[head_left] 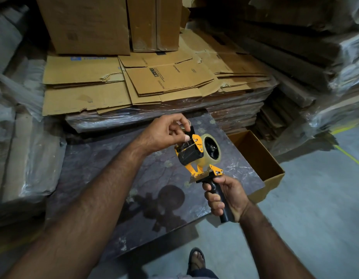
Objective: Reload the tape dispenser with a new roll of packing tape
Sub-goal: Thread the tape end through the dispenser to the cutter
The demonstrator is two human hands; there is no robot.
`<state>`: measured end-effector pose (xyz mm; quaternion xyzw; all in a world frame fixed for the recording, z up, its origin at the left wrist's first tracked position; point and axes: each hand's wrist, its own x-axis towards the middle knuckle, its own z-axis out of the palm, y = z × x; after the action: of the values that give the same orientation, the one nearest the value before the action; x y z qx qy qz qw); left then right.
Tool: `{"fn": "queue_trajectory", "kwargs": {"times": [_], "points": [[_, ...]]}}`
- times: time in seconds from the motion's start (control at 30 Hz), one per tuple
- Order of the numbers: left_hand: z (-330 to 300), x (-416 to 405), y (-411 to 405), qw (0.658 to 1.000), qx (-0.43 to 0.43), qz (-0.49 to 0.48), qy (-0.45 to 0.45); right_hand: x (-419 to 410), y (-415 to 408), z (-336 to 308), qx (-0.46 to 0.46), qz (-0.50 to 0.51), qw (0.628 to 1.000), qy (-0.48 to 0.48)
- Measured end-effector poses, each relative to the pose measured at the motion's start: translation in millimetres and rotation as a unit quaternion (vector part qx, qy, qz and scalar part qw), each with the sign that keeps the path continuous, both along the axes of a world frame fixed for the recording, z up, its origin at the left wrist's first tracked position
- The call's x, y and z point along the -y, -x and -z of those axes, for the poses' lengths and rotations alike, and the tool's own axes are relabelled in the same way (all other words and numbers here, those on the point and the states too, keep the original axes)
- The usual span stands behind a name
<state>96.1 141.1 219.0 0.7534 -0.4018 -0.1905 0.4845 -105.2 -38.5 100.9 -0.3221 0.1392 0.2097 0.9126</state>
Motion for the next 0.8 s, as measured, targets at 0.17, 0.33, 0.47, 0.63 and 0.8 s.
{"fn": "queue_trajectory", "kwargs": {"times": [0.17, 0.33, 0.47, 0.63, 0.8], "points": [[4, 0, 1, 0.996, 0.068, -0.012, -0.055, -2, -1, 2, -0.006, 0.007, 1.0, 0.012], [14, -3, 5, 0.997, 0.077, -0.022, -0.016, -3, -3, -1, -0.009, 0.024, 0.999, 0.02], [24, -4, 17, 0.993, 0.105, 0.015, -0.059, -1, -8, -2, -0.016, 0.039, 0.999, 0.012], [47, 1, 37, 0.96, 0.269, -0.019, -0.072, -2, -13, -11, -0.021, 0.053, 0.998, 0.031], [48, 2, 28, 0.969, 0.243, -0.049, -0.015, -5, -16, -21, -0.036, 0.058, 0.996, 0.055]]}}
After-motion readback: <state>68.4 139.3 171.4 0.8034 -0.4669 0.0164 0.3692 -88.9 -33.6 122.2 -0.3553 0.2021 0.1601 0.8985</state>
